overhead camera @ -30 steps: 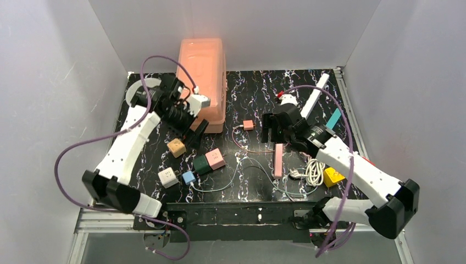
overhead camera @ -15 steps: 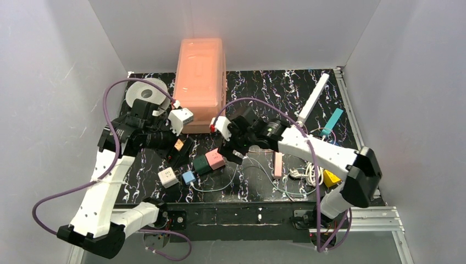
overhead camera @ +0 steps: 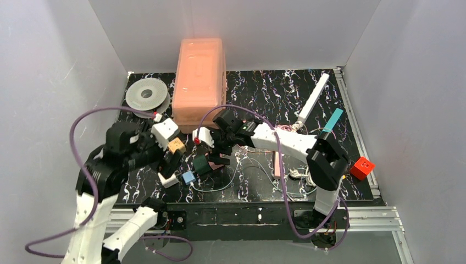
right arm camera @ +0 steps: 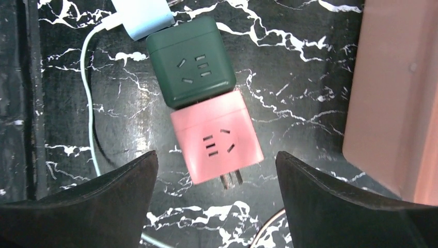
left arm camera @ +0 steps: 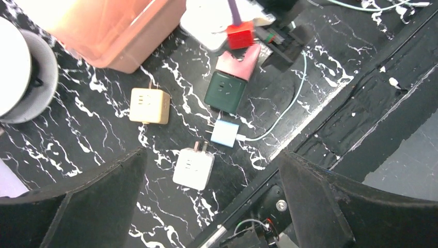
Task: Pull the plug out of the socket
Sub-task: Remove the plug from the socket.
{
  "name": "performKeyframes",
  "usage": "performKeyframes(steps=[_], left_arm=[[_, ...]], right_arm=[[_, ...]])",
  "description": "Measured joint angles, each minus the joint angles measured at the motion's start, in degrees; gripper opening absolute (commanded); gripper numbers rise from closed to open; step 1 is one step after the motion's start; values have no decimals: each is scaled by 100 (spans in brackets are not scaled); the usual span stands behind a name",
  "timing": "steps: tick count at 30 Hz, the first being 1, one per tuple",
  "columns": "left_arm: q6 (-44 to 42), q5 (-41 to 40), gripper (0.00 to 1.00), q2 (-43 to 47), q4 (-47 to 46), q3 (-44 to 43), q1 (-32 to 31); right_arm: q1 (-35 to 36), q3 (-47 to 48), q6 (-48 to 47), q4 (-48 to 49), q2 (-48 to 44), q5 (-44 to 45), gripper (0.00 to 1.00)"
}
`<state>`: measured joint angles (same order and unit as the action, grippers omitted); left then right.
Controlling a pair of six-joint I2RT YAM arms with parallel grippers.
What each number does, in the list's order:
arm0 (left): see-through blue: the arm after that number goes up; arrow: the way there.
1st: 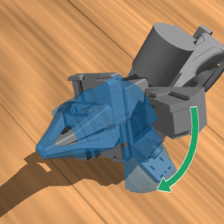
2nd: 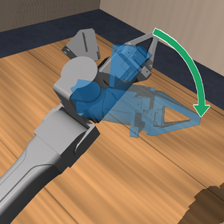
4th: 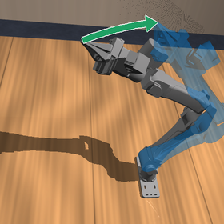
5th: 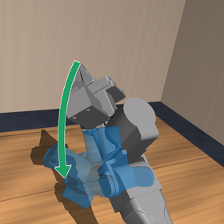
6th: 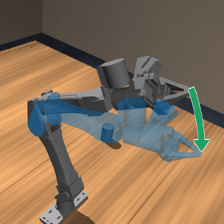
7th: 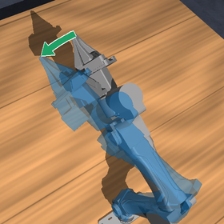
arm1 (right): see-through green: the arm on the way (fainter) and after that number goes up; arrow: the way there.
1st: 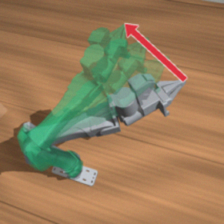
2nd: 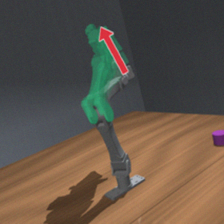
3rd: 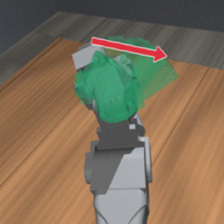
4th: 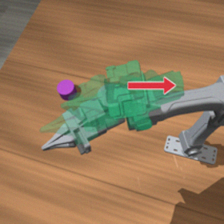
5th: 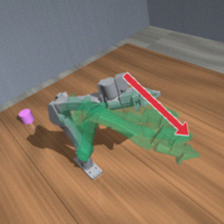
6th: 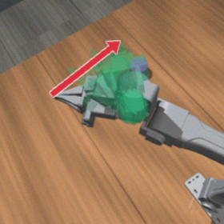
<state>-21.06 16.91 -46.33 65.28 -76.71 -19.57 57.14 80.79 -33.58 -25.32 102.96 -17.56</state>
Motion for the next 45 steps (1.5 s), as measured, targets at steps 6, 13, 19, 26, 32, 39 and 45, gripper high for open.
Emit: performKeyframes(steps=[6,13,19,26,32,39,45], left_arm=[[-111,210,100,831,-94,221,0],[-127,313,100,483,-90,140,0],[-127,315,99,302,-105,-48,0],[-142,313,100,302,-103,-219,0],[-164,310,100,284,-94,-358,0],[-227,315,100,273,-94,-446,0],[-450,470,100,450,-249,-271,0]], right_arm=[[57,431,-166,-31,619,-68,90],[192,557,-247,-175,855,-22,89],[278,407,-243,-76,855,-35,88],[319,66,-164,68,1056,208,84],[330,-343,125,516,1034,437,70],[332,-918,719,1300,745,603,9],[332,-1532,1235,1311,87,903,1]])
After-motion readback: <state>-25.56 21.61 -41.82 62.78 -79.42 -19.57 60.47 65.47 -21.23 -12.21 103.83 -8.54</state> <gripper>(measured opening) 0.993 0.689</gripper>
